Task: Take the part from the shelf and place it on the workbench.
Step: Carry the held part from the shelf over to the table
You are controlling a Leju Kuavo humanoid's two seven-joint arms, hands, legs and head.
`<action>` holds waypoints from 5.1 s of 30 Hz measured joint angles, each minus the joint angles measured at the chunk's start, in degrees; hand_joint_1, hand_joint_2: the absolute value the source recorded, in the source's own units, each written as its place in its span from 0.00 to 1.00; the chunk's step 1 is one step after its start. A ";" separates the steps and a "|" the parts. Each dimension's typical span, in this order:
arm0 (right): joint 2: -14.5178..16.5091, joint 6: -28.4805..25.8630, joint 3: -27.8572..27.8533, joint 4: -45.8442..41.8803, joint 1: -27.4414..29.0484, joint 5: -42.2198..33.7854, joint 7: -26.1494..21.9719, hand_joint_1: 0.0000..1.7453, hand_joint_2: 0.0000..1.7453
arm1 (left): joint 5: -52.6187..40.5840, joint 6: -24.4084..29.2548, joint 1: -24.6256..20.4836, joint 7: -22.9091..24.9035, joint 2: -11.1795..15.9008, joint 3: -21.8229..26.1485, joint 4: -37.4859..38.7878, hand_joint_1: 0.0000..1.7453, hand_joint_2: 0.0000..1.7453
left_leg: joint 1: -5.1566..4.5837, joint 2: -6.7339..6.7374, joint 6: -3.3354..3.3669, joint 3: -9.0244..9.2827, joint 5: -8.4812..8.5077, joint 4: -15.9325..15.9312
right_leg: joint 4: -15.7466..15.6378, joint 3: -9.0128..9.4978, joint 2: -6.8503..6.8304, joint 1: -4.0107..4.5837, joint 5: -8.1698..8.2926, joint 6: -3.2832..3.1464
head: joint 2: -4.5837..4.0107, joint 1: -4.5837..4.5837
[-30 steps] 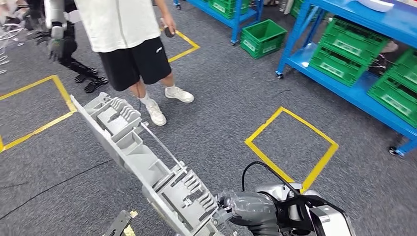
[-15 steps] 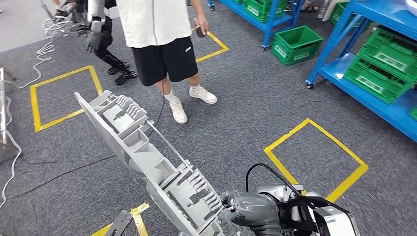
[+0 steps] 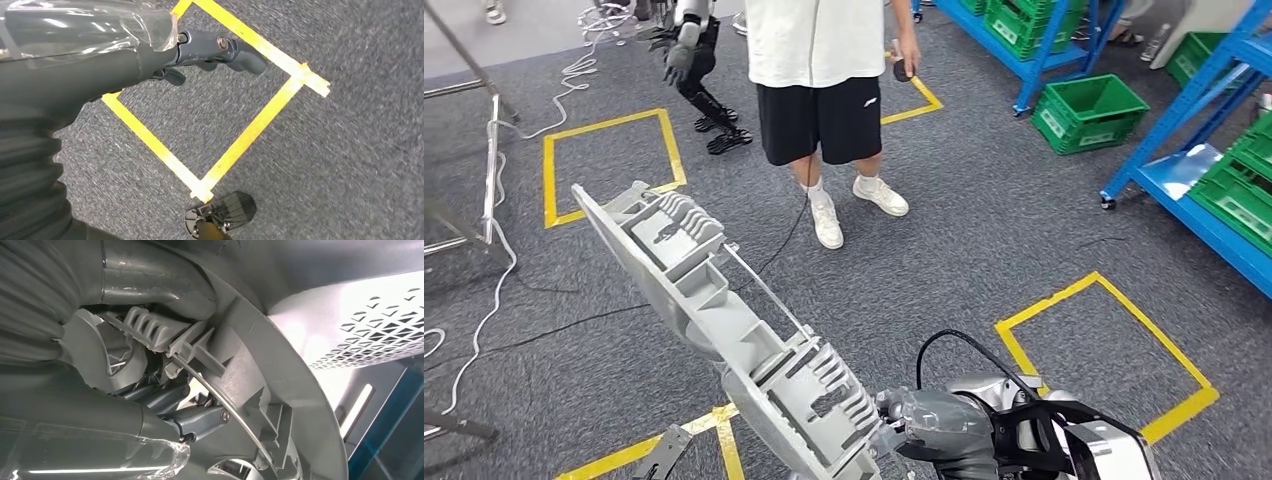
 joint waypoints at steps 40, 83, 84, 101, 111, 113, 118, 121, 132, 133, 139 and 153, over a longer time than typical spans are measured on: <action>-0.54 0.32 -0.60 -0.02 0.74 2.37 -3.11 1.00 1.00 | -1.36 -0.69 1.27 0.53 -0.09 0.80 -0.46 0.00 1.00 | 0.22 -6.68 -1.78 -0.46 -0.80 1.46 | -10.73 3.89 2.41 -1.14 6.39 1.28 | 0.00 0.26; -0.22 0.57 -1.39 -0.43 3.37 -0.17 0.48 1.00 1.00 | -3.01 0.62 -0.12 0.74 -1.66 4.53 2.75 0.00 1.00 | -0.31 2.28 -1.24 -3.28 -2.03 6.41 | -10.44 4.11 -4.03 0.13 5.97 -0.95 | 0.00 -0.06; -0.21 0.58 -1.34 -0.42 3.16 -0.27 0.46 1.00 1.00 | -2.94 0.71 -0.08 0.64 -1.64 4.96 2.77 0.00 1.00 | -0.62 3.19 -0.89 -2.03 -1.37 3.97 | -10.45 4.20 -4.46 0.25 5.83 -0.77 | 0.00 -0.05; -0.25 0.44 -0.71 0.54 1.70 1.53 -2.53 1.00 1.00 | -4.45 2.98 2.23 0.50 -1.66 9.51 2.85 0.00 1.00 | -0.39 -7.84 -0.74 -1.02 -0.71 2.00 | -10.43 2.89 3.43 -0.43 7.25 1.06 | 0.00 0.37; 0.26 -0.07 -0.78 -0.08 1.95 3.20 -3.02 1.00 1.00 | -9.16 6.53 3.58 4.23 -1.94 12.92 1.13 0.00 1.00 | 0.23 -0.44 -2.54 -8.60 -5.73 16.31 | -10.87 4.13 -2.53 0.03 6.47 -1.48 | 0.00 -0.15; 0.34 -0.06 -0.83 -0.18 1.97 3.54 -3.27 1.00 1.00 | -10.77 7.45 3.81 5.27 -1.92 13.72 0.65 0.00 1.00 | -0.06 1.61 -1.98 -4.74 -2.16 8.78 | -10.87 4.48 -3.63 0.26 6.14 -1.39 | 0.00 -0.15; 0.62 -0.09 -1.02 -0.42 2.02 4.35 -3.80 1.00 1.00 | -15.34 8.78 4.66 7.86 -1.91 16.73 -0.85 0.00 1.00 | -0.96 2.52 -0.26 -1.62 -0.73 2.44 | -10.90 4.97 -5.88 0.86 5.32 -0.26 | 0.00 -0.12; 0.63 -0.26 -1.17 -0.69 2.06 4.73 -3.84 1.00 1.00 | -17.33 8.51 5.34 8.55 -2.15 18.31 -1.92 0.00 1.00 | -0.33 0.47 0.56 -0.52 0.00 1.00 | -6.46 2.99 -2.15 0.52 3.26 -0.07 | 0.00 0.08; 0.25 -0.34 -1.32 -0.82 2.00 4.89 -4.01 1.00 1.00 | -20.52 5.79 5.80 8.75 -3.08 22.32 -3.45 0.00 1.00 | 0.26 -7.37 -1.48 -1.26 -0.89 2.50 | -9.89 3.08 2.81 -1.36 6.76 1.81 | 0.00 0.30; 0.25 -0.34 -1.32 -0.84 1.95 4.89 -4.02 1.00 1.00 | -20.84 5.57 5.97 8.68 -3.09 22.66 -3.47 0.00 1.00 | 0.42 -7.22 -1.72 -1.35 -0.90 2.55 | -9.96 3.12 2.37 -1.35 6.88 1.35 | 0.00 0.27; 0.24 -0.36 -1.32 -0.93 1.90 4.78 -4.20 1.00 1.00 | -22.44 4.15 5.71 7.81 -3.56 24.84 -3.78 0.00 1.00 | 0.59 -0.88 -2.74 -8.61 -7.87 17.46 | -10.18 3.82 -0.68 -0.90 6.38 -0.31 | 0.00 -0.17; 0.03 -0.85 -1.28 -1.02 1.50 1.75 -2.41 1.00 1.00 | -25.08 0.81 4.88 6.22 -4.57 29.10 -4.02 0.00 1.00 | 0.04 -0.19 0.57 -0.39 -0.22 1.07 | -1.51 0.25 -0.13 -0.36 1.65 0.41 | 0.00 0.07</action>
